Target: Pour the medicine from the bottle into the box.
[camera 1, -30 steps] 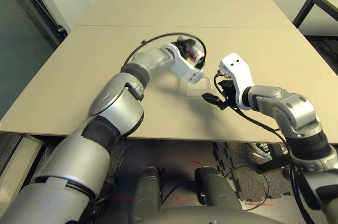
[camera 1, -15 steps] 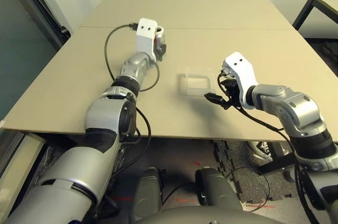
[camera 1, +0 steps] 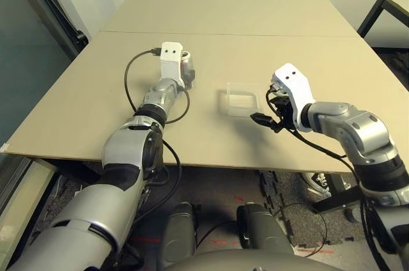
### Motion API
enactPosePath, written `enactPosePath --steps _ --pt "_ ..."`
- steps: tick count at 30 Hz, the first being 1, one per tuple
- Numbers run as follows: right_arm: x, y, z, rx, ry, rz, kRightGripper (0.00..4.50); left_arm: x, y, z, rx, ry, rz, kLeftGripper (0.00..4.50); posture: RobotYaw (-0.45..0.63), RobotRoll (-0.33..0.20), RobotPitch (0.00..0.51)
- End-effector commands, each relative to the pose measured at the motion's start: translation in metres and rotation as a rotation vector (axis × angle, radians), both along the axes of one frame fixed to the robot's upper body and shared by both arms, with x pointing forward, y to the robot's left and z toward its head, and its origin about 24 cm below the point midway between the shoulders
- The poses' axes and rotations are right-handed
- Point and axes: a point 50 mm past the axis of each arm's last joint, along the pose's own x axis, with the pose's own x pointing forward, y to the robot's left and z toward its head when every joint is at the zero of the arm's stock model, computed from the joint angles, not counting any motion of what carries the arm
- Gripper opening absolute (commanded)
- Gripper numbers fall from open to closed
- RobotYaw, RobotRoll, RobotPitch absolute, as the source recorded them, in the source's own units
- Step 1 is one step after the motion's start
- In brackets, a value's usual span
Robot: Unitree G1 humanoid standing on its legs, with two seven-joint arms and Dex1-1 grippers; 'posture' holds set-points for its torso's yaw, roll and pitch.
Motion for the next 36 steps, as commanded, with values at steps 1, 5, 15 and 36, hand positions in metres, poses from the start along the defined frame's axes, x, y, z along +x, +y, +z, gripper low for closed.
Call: enactPosePath --steps 1,5,15,36 --pt "-0.001 0.000 -0.001 -0.018 0.006 0.002 4.50 -0.001 -0.039 0.038 0.429 -0.245 -0.271 2.44 -0.12 0.000 0.044" --pt "0.000 0.002 -0.002 -0.016 0.005 0.003 4.50 -0.008 -0.066 0.040 0.957 -0.455 -0.477 2.44 -0.12 0.000 0.041" --pt "0.005 0.008 -0.001 0.001 -0.016 -0.004 4.50 -0.018 -0.078 0.004 1.454 -0.608 -0.713 2.44 -0.16 0.000 0.038" --pt "0.003 0.002 -0.006 -0.024 0.004 -0.006 4.50 0.003 -0.028 0.016 -0.300 0.034 0.044 2.44 -0.14 0.000 0.031"
